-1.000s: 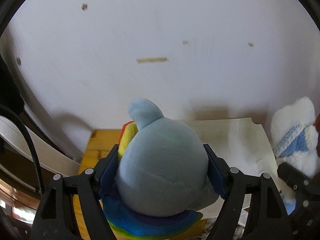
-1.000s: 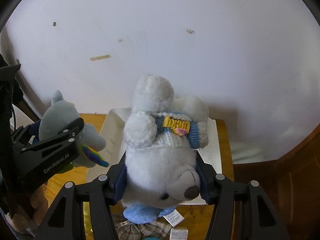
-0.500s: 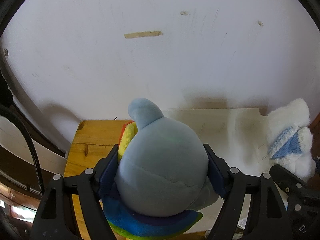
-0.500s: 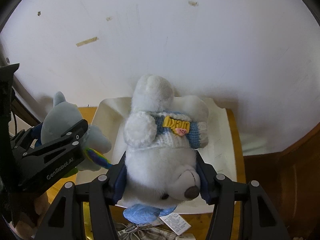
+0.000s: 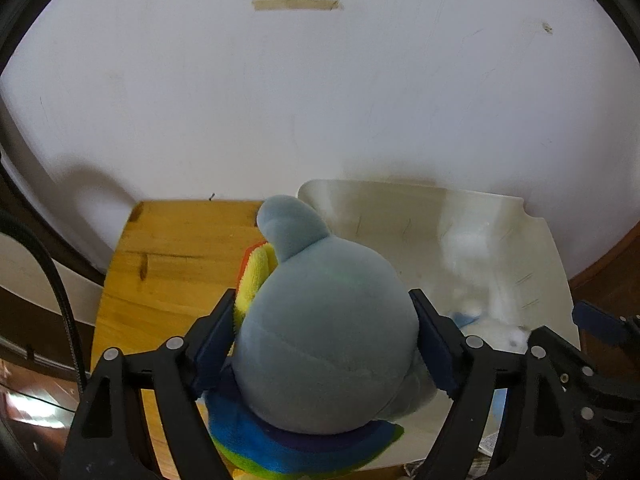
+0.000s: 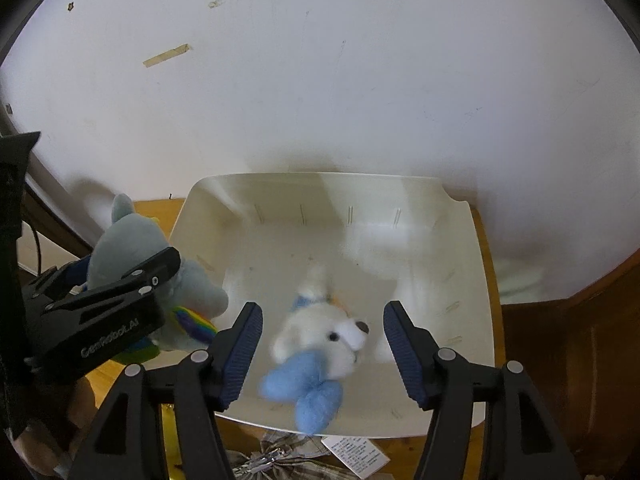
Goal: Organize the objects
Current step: 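Open both grippers to drop the pony and bear into the tray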
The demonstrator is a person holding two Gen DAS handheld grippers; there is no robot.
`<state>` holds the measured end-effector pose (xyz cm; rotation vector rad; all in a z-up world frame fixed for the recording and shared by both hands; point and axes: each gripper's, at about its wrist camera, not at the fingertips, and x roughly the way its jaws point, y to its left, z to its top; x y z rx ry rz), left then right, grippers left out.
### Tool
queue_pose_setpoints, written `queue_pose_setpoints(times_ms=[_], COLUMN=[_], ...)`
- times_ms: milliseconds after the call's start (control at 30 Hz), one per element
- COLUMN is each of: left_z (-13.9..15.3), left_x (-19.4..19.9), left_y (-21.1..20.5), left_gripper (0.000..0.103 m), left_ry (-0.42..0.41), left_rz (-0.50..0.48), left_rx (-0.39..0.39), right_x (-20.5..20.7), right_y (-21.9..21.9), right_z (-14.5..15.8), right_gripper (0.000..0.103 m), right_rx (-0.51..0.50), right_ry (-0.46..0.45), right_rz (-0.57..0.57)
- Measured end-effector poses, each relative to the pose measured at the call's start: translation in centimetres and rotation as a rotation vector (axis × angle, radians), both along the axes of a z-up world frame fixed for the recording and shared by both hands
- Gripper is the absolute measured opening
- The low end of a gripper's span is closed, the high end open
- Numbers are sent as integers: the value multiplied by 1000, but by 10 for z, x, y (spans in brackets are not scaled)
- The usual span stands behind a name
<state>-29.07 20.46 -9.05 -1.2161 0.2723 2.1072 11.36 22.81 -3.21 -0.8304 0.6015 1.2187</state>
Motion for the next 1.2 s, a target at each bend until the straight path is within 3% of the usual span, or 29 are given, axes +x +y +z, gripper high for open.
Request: queue_pose_setpoints(times_ms=[67, 167, 400, 600, 767, 1200], left_z=[-1, 3, 24, 33, 50, 123], left_x=[1, 5, 19, 24, 35, 110], left_y=[0, -1, -7, -25, -49, -132], left_gripper=[87, 98, 100, 100, 100, 100], left_ry=[16, 35, 71, 19, 5, 128], left_rz=[7, -14, -65, -92, -101, -197], left_rx=[-3, 17, 38, 27, 29, 20], right_x=[1, -1, 3, 0, -8, -35], right_y=[-6, 2, -4, -26, -60, -173], right_z=[1, 4, 6, 18, 35, 83], right_gripper=[64, 64, 64, 64, 64, 64], right_rx=[-1, -5, -13, -4, 14, 97], right_ry=[4, 8, 26, 24, 9, -26], right_rz=[4, 26, 35, 52, 76, 164])
